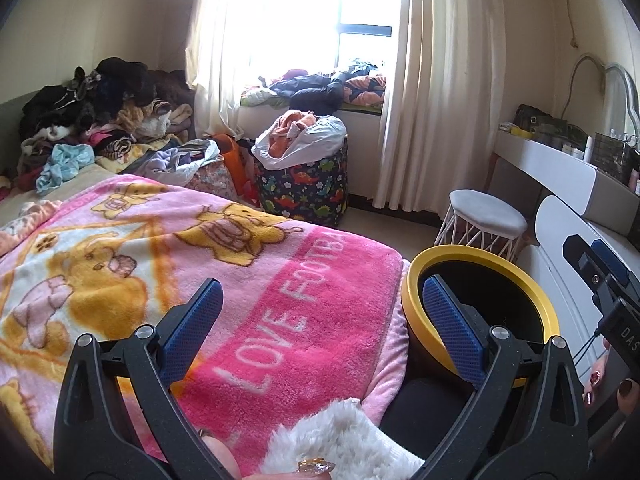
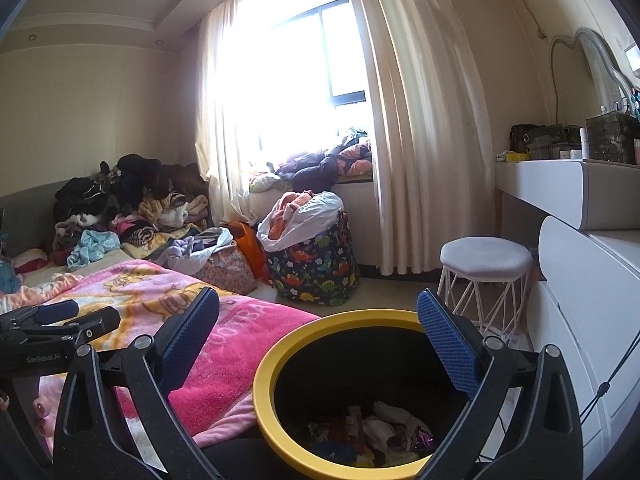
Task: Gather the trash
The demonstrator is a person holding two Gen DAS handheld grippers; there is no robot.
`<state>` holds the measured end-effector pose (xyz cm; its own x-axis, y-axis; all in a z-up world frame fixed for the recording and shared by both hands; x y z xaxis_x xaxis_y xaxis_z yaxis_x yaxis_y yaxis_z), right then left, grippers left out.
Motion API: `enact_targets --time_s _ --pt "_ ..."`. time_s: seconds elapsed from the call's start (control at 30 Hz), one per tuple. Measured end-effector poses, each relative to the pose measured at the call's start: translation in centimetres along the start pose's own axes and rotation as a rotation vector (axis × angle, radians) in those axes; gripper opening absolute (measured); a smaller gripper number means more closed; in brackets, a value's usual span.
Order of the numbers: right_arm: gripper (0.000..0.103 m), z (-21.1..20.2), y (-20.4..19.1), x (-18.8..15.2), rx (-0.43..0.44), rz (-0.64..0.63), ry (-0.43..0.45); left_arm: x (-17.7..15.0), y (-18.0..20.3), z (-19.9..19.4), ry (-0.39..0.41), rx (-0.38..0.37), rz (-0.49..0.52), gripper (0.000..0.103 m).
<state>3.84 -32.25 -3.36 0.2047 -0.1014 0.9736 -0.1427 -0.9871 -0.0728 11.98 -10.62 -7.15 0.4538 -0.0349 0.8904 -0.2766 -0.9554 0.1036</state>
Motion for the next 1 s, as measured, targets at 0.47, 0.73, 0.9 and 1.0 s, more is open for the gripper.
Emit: enact_targets --time_s 0.47,0.73,0.9,1.0 --pt "0.097 -0.22 0.22 0.06 -0.013 0.012 0.001 0.00 0.15 0.00 0.001 -0.002 0.002 0.092" --pt "0.097 -0.20 0.27 0.06 -0.018 0.014 0.002 0.10 0.24 0.09 0.004 -0.002 0.002 0.092" --pt "0.097 -0.21 0.29 -0.02 -0.020 0.017 0.000 0.06 0.16 0.02 0.003 -0.001 0.002 0.092" --pt "0.097 -0.22 0.27 -0.06 -0.020 0.017 -0.002 0.06 0.14 0.01 0.003 -0.002 0.002 0.092"
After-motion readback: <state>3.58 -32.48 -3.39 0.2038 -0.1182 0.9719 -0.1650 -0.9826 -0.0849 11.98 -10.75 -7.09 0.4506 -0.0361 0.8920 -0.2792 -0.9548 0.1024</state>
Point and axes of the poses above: each gripper's, at about its wrist camera, not at the fingertips, and z roughly the way its jaws point, y to its right, x to its top, the point moved 8 cm from there along z, roughly the way its jaws point, and after that the axes turned 5 degrees about -x, right-handed, at the moved point
